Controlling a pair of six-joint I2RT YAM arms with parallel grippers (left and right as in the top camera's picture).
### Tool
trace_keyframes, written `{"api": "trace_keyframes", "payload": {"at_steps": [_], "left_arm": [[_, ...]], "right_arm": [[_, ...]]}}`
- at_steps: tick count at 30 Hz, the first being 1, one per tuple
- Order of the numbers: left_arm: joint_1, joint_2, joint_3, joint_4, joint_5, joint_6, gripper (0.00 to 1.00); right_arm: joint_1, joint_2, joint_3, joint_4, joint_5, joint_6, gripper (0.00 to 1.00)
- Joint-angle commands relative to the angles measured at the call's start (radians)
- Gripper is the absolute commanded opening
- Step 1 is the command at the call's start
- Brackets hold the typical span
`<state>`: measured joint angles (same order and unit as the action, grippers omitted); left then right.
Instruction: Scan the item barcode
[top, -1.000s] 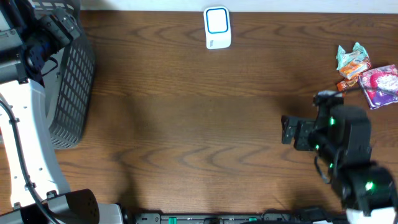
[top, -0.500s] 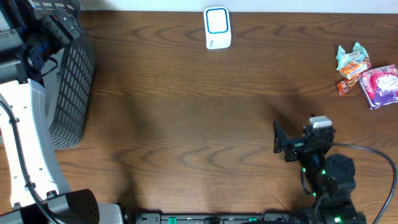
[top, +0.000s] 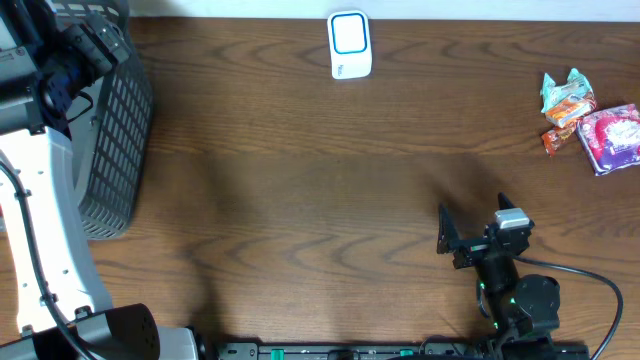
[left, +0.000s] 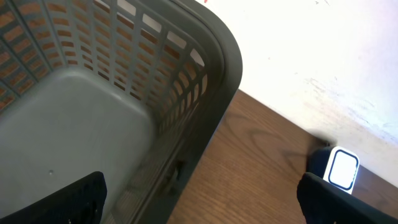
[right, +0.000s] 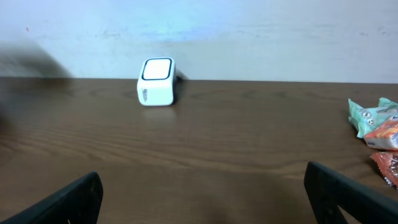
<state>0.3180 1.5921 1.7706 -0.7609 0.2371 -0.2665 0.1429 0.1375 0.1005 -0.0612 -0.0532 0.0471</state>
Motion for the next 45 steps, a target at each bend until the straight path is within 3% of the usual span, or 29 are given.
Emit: {"api": "trace_keyframes", "payload": {"at_steps": [1, 18, 29, 45], "left_arm": [[0.002, -0.010, 0.007, -0.001, 0.001, -0.008, 0.98], [0.002, -0.010, 0.007, -0.001, 0.001, -0.008, 0.98], [0.002, -0.010, 0.007, -0.001, 0.001, -0.008, 0.98], [0.002, -0.010, 0.007, -0.001, 0.001, -0.008, 0.98]], "right_arm": [[-0.032, -0.027, -0.019, 0.006, -0.005, -0.011, 0.99], [-0.133, -0.132, -0.097, 0.083, -0.004, -0.011, 0.99], [-0.138, -0.133, -0.095, -0.016, 0.029, 0.012, 0.99], [-0.137, -0.132, -0.095, -0.013, 0.032, 0.016, 0.99]]}}
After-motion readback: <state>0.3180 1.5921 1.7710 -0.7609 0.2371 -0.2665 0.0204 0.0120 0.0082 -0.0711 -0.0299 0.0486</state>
